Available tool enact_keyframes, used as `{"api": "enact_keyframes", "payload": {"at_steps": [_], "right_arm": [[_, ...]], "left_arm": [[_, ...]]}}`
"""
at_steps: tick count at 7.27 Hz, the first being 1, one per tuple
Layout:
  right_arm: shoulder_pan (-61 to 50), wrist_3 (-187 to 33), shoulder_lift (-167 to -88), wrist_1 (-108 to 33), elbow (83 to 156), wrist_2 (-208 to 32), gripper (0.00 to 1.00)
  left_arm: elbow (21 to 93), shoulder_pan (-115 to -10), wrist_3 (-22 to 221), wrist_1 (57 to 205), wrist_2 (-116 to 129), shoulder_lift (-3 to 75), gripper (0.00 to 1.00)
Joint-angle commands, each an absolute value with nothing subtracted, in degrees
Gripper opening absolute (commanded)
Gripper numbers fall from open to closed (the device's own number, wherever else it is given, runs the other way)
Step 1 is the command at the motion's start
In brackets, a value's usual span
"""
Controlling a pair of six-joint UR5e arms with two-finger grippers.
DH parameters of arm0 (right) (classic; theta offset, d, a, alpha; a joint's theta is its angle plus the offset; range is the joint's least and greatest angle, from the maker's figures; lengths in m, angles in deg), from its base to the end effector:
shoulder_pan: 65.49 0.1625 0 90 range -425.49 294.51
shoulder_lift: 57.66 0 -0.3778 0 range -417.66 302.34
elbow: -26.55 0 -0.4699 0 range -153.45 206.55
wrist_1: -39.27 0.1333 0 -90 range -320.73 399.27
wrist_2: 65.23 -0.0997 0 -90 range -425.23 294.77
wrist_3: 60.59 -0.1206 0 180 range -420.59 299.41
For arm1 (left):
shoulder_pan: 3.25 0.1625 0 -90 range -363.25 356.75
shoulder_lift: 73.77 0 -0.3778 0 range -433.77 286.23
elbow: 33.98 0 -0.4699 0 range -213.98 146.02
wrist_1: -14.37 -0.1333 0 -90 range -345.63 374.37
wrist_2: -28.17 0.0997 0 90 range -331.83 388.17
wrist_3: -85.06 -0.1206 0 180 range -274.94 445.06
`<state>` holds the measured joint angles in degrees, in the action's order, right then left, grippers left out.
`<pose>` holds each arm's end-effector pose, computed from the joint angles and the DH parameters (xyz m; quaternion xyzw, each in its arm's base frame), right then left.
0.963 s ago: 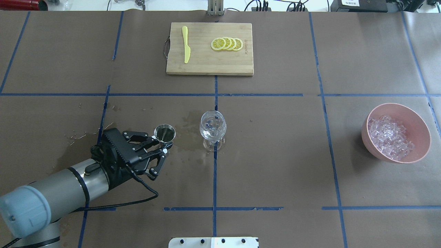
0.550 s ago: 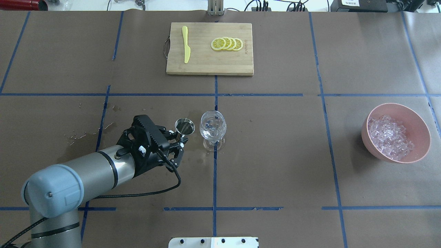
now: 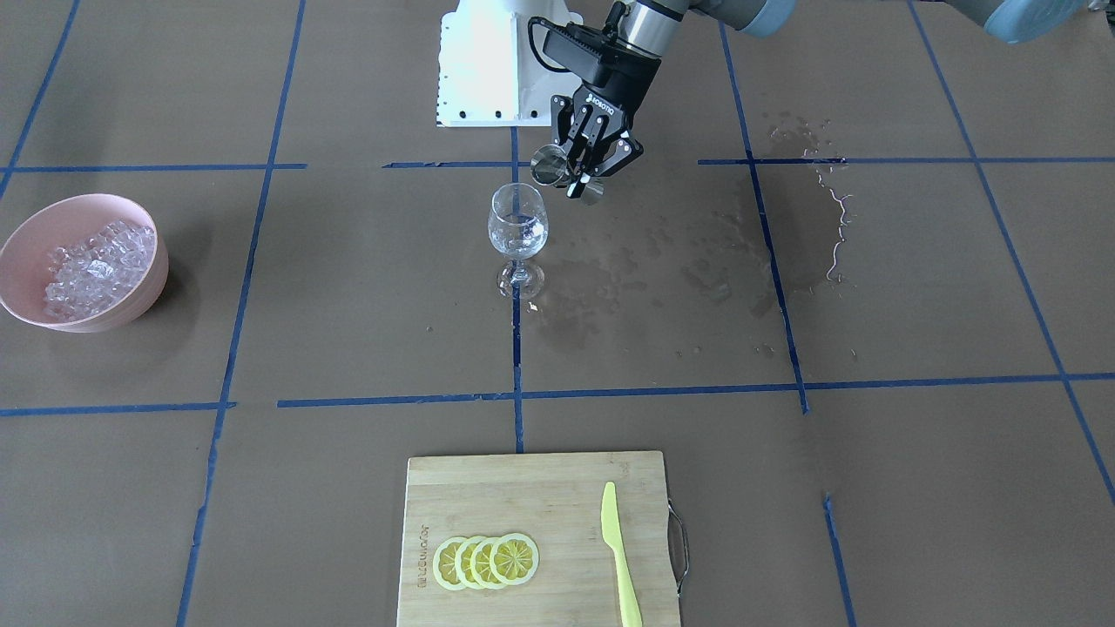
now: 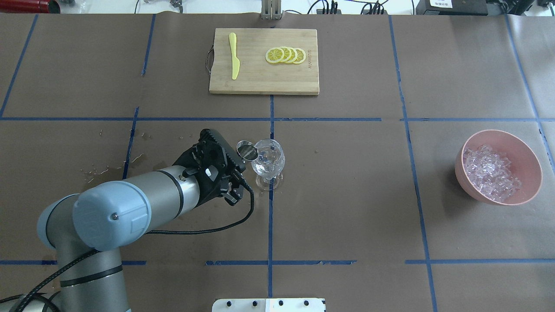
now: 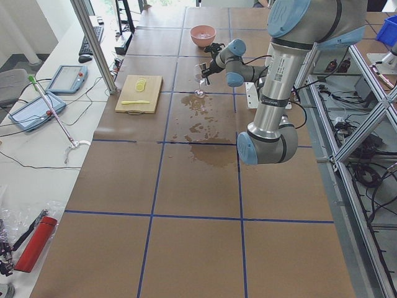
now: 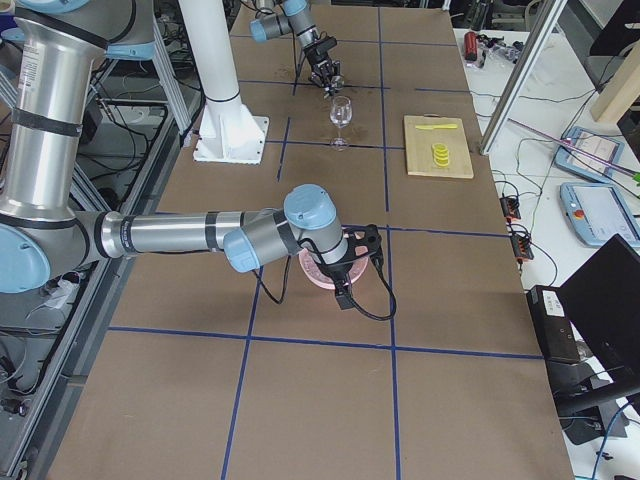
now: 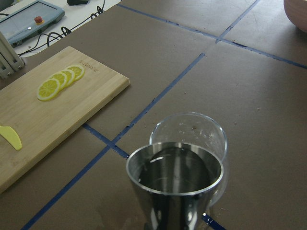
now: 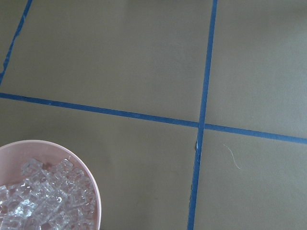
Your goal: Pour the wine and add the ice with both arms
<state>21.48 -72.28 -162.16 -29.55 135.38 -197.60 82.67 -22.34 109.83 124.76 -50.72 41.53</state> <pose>0.0254 -0.5044 0.5303 0.1590 -0.3759 -0.0109 0.9128 0.5102 -0.3422 0.0749 0.4522 0.3830 0.2623 0.7616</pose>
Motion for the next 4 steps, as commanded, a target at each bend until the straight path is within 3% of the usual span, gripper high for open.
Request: {"api": "enact_keyframes", "payload": {"at_steps": [1,4], "right_arm": [[21.5,-72.3,-162.2,-29.6,135.4,-197.6,1.00],[21.4,-72.3,-162.2,-29.6,135.4,-197.6,1.00]], "left_arm": [[84.0,-22.5,109.7,116.1,-50.8,44.3,0.00],[84.1,-22.4,109.1,108.4,-50.8,47.2,0.00]]}}
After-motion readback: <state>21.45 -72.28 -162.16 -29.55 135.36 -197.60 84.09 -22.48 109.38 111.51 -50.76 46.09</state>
